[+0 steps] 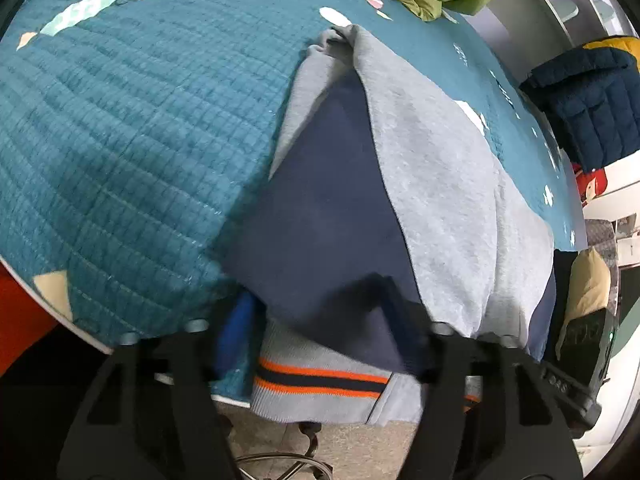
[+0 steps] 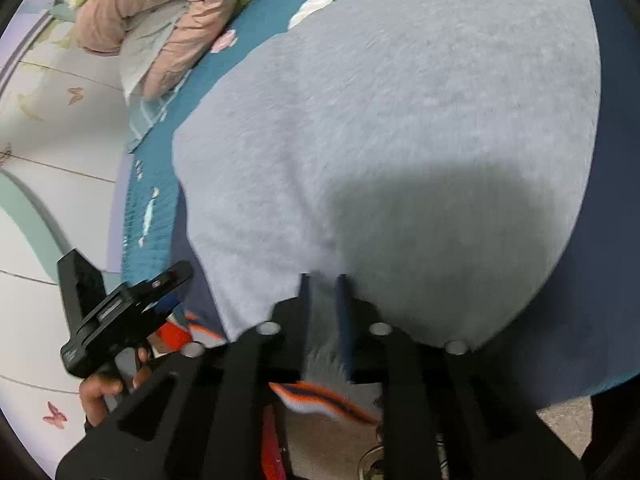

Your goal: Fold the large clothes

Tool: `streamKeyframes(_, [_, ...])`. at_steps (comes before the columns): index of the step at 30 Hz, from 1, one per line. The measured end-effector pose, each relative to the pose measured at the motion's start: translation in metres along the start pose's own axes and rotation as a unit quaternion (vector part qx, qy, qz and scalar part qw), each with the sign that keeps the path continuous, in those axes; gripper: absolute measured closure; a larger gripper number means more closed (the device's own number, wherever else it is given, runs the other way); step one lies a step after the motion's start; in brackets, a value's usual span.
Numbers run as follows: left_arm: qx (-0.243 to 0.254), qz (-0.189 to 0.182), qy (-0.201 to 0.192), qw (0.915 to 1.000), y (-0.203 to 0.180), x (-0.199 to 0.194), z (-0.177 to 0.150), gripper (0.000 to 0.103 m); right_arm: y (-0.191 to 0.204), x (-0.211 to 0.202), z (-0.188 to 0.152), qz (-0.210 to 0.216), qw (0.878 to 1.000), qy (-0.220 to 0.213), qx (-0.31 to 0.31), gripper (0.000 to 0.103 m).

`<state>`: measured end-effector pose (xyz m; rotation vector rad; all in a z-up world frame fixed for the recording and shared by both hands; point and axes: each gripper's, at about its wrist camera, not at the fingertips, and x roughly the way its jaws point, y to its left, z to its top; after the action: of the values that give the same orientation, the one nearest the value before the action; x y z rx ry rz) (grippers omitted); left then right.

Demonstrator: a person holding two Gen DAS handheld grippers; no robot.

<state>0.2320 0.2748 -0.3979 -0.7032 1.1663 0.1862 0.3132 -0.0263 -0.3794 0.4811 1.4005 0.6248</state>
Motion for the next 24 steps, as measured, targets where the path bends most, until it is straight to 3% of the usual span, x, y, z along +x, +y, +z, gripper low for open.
streamKeyframes(1, [-0.002,0.004,0.000,1.0000,0.001,-0.001,-0.001,0.060,-0.001,-0.002,-0.004,0.012,1.000,-0.003,0.003,0.076])
streamKeyframes(7, [-0.032,-0.009,0.026,0.9991,0.009,-0.002,-0.003,0.060,0.012,-0.003,-0.013,0.020,1.000,0.003,-0.020,0.068])
streamKeyframes(12, [-0.020,0.008,0.028,0.9994,0.003,-0.002,-0.003,0.061,0.016,-0.005,-0.017,0.019,0.999,0.005,-0.032,0.065])
streamKeyframes(14, [-0.012,0.009,0.020,0.9997,-0.004,-0.003,-0.004,0.079,0.017,-0.004,-0.017,0.014,0.999,0.004,-0.038,0.064])
streamKeyframes(17, [0.001,0.010,0.012,0.9999,-0.015,-0.010,-0.005,0.090,0.023,-0.004,-0.022,0.003,0.998,-0.001,-0.058,0.061])
streamKeyframes(24, [0.020,-0.061,-0.006,0.9979,-0.041,-0.043,0.006,0.091,0.065,-0.007,-0.041,0.002,0.986,-0.035,-0.164,0.051])
